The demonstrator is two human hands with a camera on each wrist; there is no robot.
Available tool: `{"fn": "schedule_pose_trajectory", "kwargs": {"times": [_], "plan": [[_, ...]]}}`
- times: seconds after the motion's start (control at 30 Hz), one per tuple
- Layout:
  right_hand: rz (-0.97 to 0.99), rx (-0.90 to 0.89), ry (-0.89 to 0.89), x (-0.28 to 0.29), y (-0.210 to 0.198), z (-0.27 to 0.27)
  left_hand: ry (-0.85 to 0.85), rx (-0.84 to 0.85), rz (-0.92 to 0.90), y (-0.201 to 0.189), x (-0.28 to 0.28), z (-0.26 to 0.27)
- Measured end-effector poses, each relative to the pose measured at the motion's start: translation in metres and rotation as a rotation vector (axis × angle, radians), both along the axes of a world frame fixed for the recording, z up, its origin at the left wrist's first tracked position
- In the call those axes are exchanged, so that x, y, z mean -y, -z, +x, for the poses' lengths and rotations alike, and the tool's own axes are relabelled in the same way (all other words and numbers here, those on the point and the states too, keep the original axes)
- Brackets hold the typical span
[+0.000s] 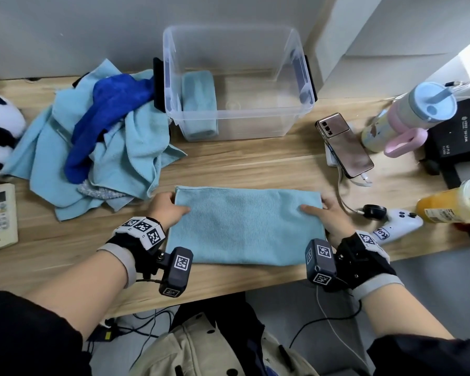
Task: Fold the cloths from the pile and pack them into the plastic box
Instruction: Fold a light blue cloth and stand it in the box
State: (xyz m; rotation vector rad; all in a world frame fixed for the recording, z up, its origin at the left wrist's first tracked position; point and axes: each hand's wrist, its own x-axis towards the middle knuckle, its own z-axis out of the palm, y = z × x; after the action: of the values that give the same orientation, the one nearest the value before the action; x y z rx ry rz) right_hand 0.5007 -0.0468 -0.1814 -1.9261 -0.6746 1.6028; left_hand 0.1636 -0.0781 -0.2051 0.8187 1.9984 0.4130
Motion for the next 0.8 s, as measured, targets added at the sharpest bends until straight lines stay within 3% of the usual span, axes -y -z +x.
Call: {"fn": "schedule_pose_trajectory", "kwargs": {"times": [0.07, 0.17, 0.47, 0.53, 0.67, 0.8], "plan": [[0.165, -0.034, 0.08, -0.002, -0.002, -0.003, -0.012, 0.026, 0.025, -0.002, 0.002, -0.002], [0.293, 0.048, 0.051, -0.004, -0.002, -0.004, -0.017, 0.033, 0.042, 0.001, 0.007, -0.009], [0.017, 0.508, -0.2, -0.003, 0.018, 0.002, 0.032, -0.068, 0.055, -0.007, 0.014, -0.013], [0.049, 0.462, -0.235, -0.002, 0.015, 0.0, 0.025, -0.124, 0.097, -0.017, 0.013, -0.008], [0.227, 0.208, -0.231, -0.001, -0.004, -0.017, 0.08, -0.223, 0.194, -0.035, 0.006, 0.007], [0.344, 0.053, -0.409, -0.005, -0.039, -0.036, 0.197, 0.221, 0.329, -0.064, -0.013, 0.042]]}}
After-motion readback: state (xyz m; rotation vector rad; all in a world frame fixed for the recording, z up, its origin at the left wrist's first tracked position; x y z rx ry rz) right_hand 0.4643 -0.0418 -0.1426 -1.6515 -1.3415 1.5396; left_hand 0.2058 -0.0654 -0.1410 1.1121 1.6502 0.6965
